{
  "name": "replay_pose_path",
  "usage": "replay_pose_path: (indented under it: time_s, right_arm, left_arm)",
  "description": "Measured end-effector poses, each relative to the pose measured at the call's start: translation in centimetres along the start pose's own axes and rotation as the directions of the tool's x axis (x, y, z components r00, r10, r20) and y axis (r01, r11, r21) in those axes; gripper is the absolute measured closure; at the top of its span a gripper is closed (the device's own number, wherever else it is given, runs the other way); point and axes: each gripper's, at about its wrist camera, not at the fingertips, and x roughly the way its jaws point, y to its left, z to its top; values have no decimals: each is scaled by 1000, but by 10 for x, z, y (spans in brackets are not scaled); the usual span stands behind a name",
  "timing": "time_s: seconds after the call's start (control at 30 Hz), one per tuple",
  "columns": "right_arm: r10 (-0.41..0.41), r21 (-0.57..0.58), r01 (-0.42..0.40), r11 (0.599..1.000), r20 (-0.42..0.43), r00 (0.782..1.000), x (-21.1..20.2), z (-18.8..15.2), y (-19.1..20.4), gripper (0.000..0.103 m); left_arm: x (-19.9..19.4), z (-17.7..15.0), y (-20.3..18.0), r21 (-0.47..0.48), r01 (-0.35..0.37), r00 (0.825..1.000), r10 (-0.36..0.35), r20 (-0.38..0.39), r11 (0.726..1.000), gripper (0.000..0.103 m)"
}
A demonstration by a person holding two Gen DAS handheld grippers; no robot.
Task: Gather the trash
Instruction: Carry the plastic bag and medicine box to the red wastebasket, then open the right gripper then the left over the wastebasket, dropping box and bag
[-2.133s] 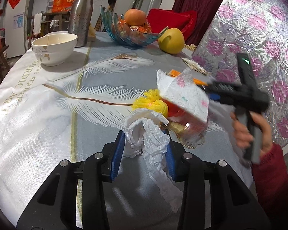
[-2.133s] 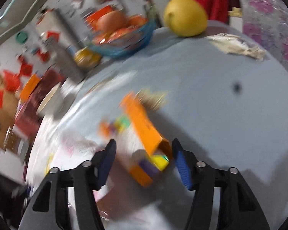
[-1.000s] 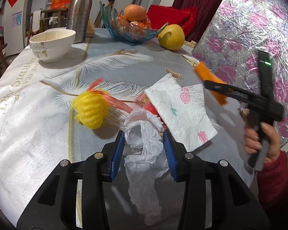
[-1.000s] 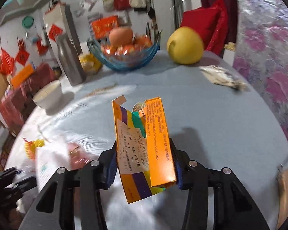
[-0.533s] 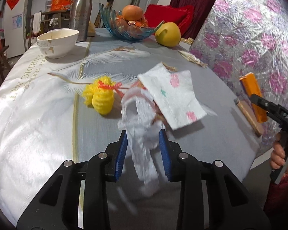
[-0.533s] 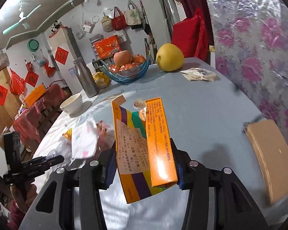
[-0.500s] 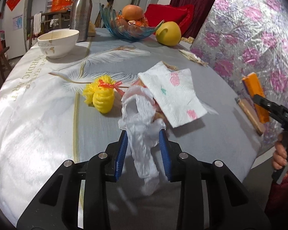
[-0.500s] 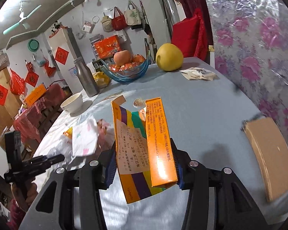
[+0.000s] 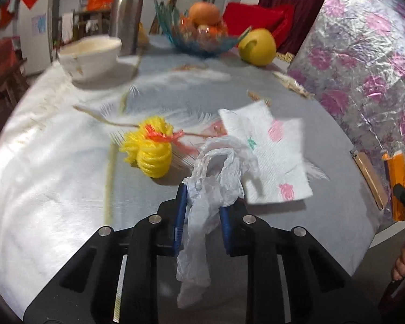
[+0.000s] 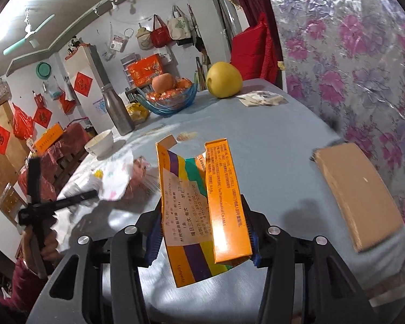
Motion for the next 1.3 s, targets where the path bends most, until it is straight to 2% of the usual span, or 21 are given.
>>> replay_pose_path:
  time_s: [0.2,0.37,0.53,0.7,0.8,0.87,0.93,1.0,1.07,1.13,1.2,1.3]
  right_arm:
    - [-13,14,13,1000,-11,1000,-26,-19,-14,53]
    - [-21,28,22,999,-15,1000,-53,-35,-26,53]
    - [-69,26,70,997,-41,997,-84,-59,-40,53]
    - [-140,46,147,988,-133,981,-99,-97,-71,52]
    - [-201,74,223,972,-233,952,-86,-130,-100,52]
    - [-250,77,285,955,-300,920,-71,-153,-122,51]
    - [-301,70,349,934,-371,879,-53,-175,-141,46]
    - [-334,53,401,915,-460,823,-31,-200,-163,43]
    - [-364,60,453,890,-506,782,-23,-215,-181,37]
    - [-351,102,457,884,-502,790,-28,-216,-192,31]
    - [-333,155,448,881,-469,818,-43,-209,-202,27]
    - [-353,213,457,864,-393,849,-73,-194,-216,23]
  left_arm:
    - [-47,-1,-6,11,21,996,-22,90,1000,79]
    - [-71,-6,-26,42,54,991,-59,121,998,79]
    - [-82,-19,-62,104,112,985,-124,117,988,79]
    - [-78,-33,-104,172,193,976,-206,65,966,79]
    - [-70,-40,-128,207,233,970,-242,22,950,79]
    - [-63,-44,-146,232,257,965,-262,-7,938,79]
    - [-58,-49,-165,263,281,959,-282,-34,923,79]
    - [-52,-54,-182,290,313,950,-306,-70,905,79]
    - [-46,-60,-200,315,337,941,-320,-108,887,79]
    - [-38,-66,-219,346,359,933,-327,-150,867,79]
    - [-32,-74,-237,375,385,922,-336,-191,843,79]
    - [-21,-85,-269,409,439,896,-360,-258,800,79]
